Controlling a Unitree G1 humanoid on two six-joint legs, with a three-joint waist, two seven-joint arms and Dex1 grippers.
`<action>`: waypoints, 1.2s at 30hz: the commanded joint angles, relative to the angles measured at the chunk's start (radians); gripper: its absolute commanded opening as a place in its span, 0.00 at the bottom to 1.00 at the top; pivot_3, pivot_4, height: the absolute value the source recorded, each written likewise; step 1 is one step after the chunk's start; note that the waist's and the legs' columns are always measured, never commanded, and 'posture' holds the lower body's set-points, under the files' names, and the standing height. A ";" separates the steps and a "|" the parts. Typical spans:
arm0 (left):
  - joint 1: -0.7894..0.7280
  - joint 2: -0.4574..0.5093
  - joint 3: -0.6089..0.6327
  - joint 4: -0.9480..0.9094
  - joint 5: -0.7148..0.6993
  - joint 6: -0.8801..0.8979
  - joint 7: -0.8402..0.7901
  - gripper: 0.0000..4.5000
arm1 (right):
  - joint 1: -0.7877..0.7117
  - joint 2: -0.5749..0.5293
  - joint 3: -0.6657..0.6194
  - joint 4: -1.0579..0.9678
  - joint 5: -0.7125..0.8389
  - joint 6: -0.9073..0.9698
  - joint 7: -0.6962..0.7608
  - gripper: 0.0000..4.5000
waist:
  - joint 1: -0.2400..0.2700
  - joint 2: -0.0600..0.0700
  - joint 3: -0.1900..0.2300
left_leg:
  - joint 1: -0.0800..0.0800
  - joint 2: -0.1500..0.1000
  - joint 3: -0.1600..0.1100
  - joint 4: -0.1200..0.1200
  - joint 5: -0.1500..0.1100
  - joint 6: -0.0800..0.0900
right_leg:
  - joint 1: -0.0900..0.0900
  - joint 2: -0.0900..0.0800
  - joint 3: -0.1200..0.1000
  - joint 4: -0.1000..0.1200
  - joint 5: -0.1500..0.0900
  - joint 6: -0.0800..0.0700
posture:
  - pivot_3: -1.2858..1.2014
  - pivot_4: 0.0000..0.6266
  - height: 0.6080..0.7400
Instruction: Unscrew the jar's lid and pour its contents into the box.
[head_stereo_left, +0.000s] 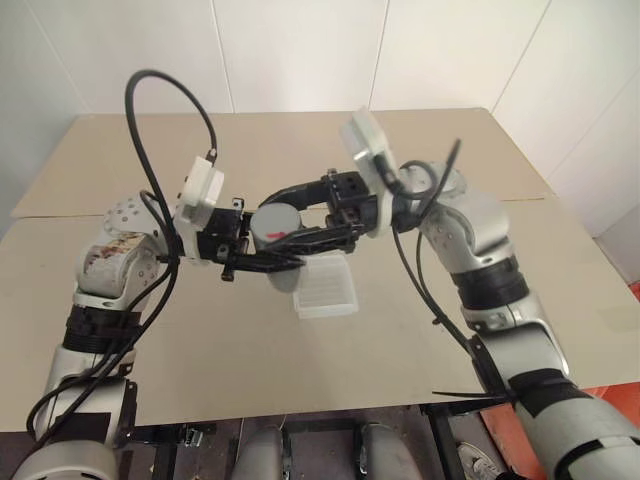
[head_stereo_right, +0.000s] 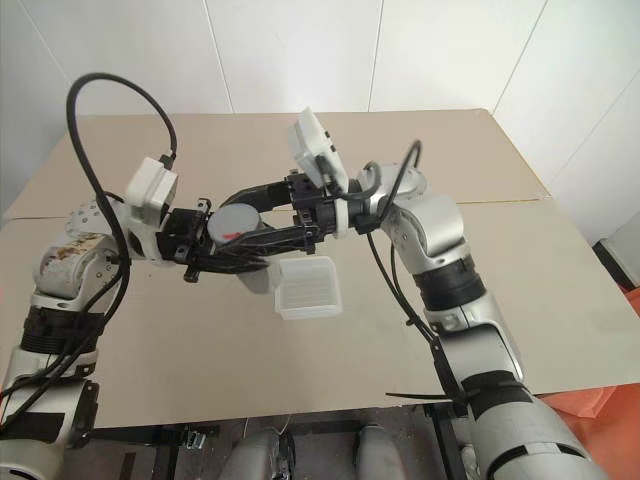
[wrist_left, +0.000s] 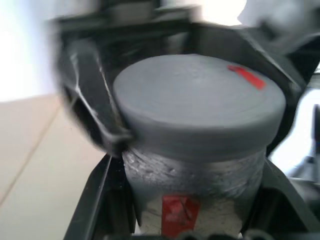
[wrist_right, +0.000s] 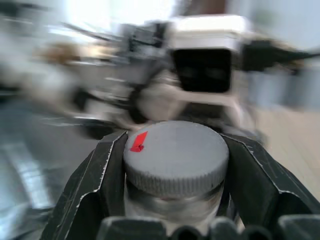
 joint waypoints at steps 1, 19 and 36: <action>0.007 0.028 -0.008 -0.061 -0.081 0.034 -0.077 0.45 | -0.096 -0.014 0.033 0.123 0.082 -0.149 0.104 0.61 | -0.001 0.000 0.000 | 0.001 0.000 0.000 0.000 0.000 0.000 | 0.000 0.000 0.000 0.000 0.000 0.000 | 0.52 0.24 1.00; 0.007 -0.028 0.043 0.150 0.128 -0.120 0.144 0.45 | 0.233 -0.161 -0.146 -0.445 -0.029 0.128 -0.485 0.99 | 0.003 0.000 0.000 | -0.001 0.000 0.000 0.000 0.001 -0.002 | -0.003 -0.001 0.000 0.003 0.000 0.000 | 0.52 0.24 1.00; -0.028 -0.091 0.016 0.163 0.159 -0.147 0.162 0.45 | 0.163 0.027 -0.037 -0.504 -0.194 0.393 -0.927 0.99 | 0.005 0.000 0.000 | -0.006 -0.001 0.000 0.001 0.001 -0.002 | -0.009 0.000 0.002 0.006 0.000 0.000 | 0.52 0.24 1.00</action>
